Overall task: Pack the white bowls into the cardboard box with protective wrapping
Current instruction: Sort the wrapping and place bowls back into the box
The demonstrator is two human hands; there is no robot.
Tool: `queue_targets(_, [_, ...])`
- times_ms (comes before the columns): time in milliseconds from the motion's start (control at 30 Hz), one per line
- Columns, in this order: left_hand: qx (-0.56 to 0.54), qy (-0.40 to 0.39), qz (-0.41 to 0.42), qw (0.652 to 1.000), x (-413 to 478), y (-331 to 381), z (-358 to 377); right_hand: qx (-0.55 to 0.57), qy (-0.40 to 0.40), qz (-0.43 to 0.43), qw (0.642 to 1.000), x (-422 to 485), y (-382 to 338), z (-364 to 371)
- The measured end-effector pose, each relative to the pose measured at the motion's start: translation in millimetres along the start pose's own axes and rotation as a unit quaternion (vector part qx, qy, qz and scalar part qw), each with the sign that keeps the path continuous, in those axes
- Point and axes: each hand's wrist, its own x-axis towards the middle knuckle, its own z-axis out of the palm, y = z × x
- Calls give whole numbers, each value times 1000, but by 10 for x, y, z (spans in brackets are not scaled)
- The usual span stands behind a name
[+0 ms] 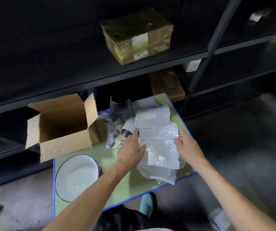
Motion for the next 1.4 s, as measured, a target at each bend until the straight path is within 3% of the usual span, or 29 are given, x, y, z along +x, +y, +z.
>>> queue_targets(200, [-104,70,-30,992,-142,-15,-232,73,-13,-36,997,-38,-269,-2])
queue_targets(433, [-195,142,-57,969,-493,-190,-553,122,-107,-44,986,-122,-606,240])
queue_targets(700, [-128,232,-74,961,-861,-653,-892,115,-122,-83,982,-146,-1024,536])
queue_targets(800, [-40,265,-84,960,-966,-947,-978,78,-116,-92,986,-133,-1116,634])
queue_targets(1033, [127,183,-128,966,-1099,-1341,-1076,34,-103,-113,988,-123,-1226,803])
queue_targets(1400, [144,145,-88,975,-1078,-1364,-1357,49,-101,-85,990,-266,-1263,807])
